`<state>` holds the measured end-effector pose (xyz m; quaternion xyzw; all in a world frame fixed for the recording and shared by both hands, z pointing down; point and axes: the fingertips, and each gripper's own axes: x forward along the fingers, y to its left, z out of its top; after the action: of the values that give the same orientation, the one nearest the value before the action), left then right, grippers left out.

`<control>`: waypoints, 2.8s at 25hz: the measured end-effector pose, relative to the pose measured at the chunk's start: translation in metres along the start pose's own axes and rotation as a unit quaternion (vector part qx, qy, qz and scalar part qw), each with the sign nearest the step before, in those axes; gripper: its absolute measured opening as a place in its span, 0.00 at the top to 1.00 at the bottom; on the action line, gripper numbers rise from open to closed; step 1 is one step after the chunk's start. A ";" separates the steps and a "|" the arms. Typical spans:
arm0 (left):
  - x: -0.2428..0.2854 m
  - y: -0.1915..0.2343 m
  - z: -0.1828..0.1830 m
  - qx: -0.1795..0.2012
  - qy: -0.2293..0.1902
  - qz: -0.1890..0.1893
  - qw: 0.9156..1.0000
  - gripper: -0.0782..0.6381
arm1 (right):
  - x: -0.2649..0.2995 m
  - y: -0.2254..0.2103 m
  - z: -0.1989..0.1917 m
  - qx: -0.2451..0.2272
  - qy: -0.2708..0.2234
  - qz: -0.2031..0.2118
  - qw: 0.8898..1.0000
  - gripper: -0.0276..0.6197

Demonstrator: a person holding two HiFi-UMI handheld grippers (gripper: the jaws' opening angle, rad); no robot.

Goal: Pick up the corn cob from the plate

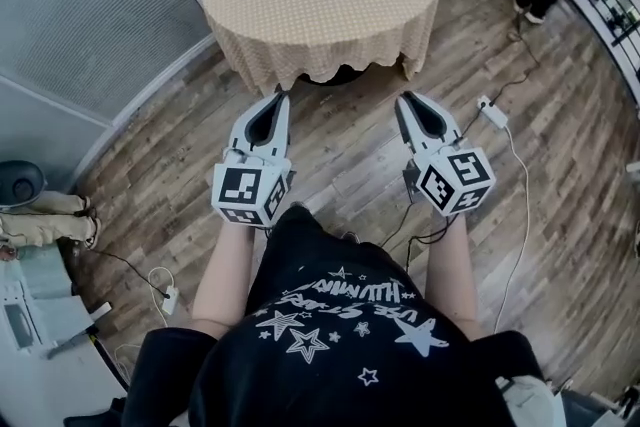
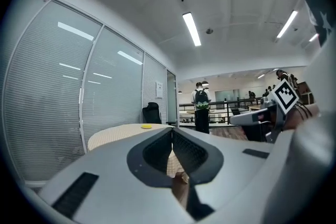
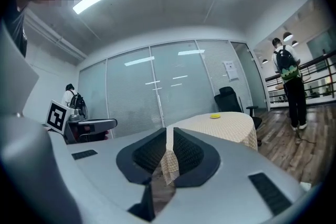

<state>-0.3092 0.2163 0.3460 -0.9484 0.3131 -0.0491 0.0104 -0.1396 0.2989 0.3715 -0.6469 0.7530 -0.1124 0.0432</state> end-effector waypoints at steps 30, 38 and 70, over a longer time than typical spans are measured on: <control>0.261 0.143 -0.021 -0.043 -0.007 -0.052 0.998 0.88 | 0.214 -0.137 0.038 0.016 0.029 -0.050 0.998 0.89; 0.307 0.165 -0.034 -0.060 -0.002 -0.084 0.995 0.88 | 0.252 -0.166 0.038 0.035 0.035 -0.076 0.996 0.89; 0.441 0.091 -0.012 -0.089 -0.001 0.138 0.986 0.88 | 0.356 -0.384 0.052 0.072 0.090 0.157 0.981 0.89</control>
<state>-0.0119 -0.1196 0.3912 -0.8933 0.4442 -0.0180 -0.0667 0.1850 -0.1102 0.4357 -0.5027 0.8362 -0.2158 0.0391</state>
